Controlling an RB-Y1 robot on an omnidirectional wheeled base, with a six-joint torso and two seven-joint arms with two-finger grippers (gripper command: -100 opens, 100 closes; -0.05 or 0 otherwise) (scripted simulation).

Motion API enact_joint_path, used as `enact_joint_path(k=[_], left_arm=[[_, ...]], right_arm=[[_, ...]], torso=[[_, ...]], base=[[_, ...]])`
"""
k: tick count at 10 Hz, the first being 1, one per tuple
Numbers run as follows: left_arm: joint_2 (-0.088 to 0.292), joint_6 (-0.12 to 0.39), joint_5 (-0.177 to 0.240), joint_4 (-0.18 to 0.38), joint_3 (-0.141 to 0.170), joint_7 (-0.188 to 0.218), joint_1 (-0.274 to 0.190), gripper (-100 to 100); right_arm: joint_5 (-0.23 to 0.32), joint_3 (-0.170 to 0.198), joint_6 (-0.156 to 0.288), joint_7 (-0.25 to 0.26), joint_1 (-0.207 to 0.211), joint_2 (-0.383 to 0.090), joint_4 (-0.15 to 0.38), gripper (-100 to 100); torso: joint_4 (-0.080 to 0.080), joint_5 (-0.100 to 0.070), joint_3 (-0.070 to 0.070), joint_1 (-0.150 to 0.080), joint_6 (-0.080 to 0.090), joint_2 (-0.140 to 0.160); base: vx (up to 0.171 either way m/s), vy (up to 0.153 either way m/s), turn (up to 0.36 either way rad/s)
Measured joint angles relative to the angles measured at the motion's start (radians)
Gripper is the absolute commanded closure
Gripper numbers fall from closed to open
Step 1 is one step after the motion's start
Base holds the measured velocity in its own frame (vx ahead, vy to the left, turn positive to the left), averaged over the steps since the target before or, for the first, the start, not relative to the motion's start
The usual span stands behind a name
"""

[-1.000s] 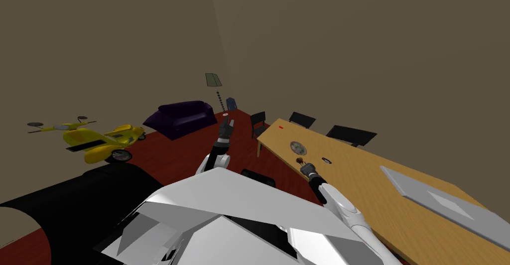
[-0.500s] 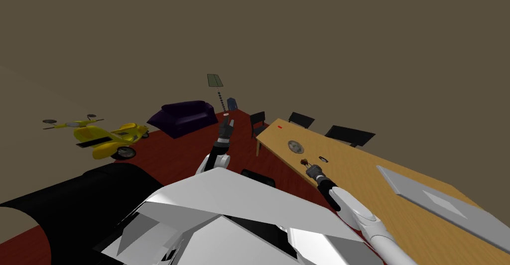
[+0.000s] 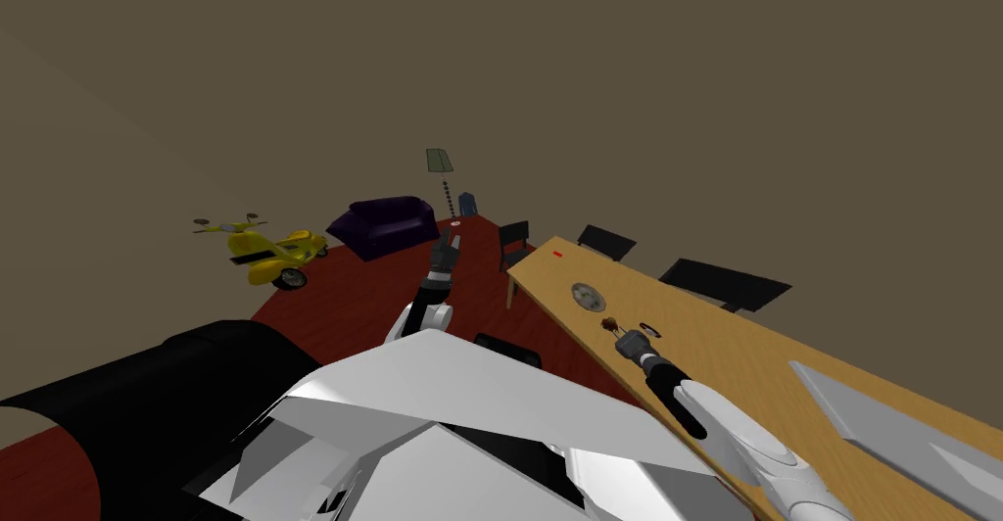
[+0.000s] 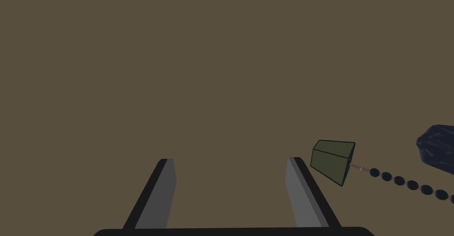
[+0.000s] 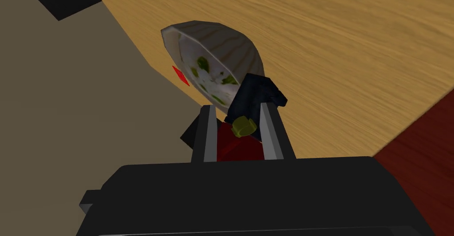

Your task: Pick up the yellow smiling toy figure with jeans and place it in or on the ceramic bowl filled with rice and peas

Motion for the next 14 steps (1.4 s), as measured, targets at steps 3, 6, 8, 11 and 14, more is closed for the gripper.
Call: enact_joint_path(k=[3, 6, 8, 11, 14], left_arm=[[0.0, 0.0, 0.0, 0.0, 0.0, 0.0, 0.0, 0], [0.0, 0.0, 0.0, 0.0, 0.0, 0.0, 0.0, 0], [0.0, 0.0, 0.0, 0.0, 0.0, 0.0, 0.0, 0], [0.0, 0.0, 0.0, 0.0, 0.0, 0.0, 0.0, 0], [0.0, 0.0, 0.0, 0.0, 0.0, 0.0, 0.0, 0]], right_arm=[[-0.043, 0.014, 0.0, -0.02, 0.032, -0.072, -0.038, 100], [-0.116, 0.024, -0.005, -0.049, 0.085, -0.177, -0.097, 100], [-0.164, 0.023, -0.022, -0.065, 0.116, -0.241, -0.122, 100], [-0.227, 0.026, -0.033, -0.088, 0.158, -0.33, -0.165, 100], [-0.272, 0.029, -0.043, -0.103, 0.188, -0.389, -0.19, 100]], torso=[[0.0, 0.0, 0.0, 0.002, -0.002, 0.0], [0.0, 0.0, -0.001, -0.001, -0.003, -0.002], [-0.001, 0.0, -0.002, 0.0, -0.004, -0.004], [-0.001, 0.0, -0.002, 0.002, -0.003, -0.003], [-0.001, 0.001, -0.002, 0.003, -0.003, -0.003]], base=[[0.012, -0.049, 0.222], [0.026, -0.092, 0.356], [0.043, -0.083, 0.378], [0.013, -0.063, 0.27], [0.007, -0.045, 0.145]])
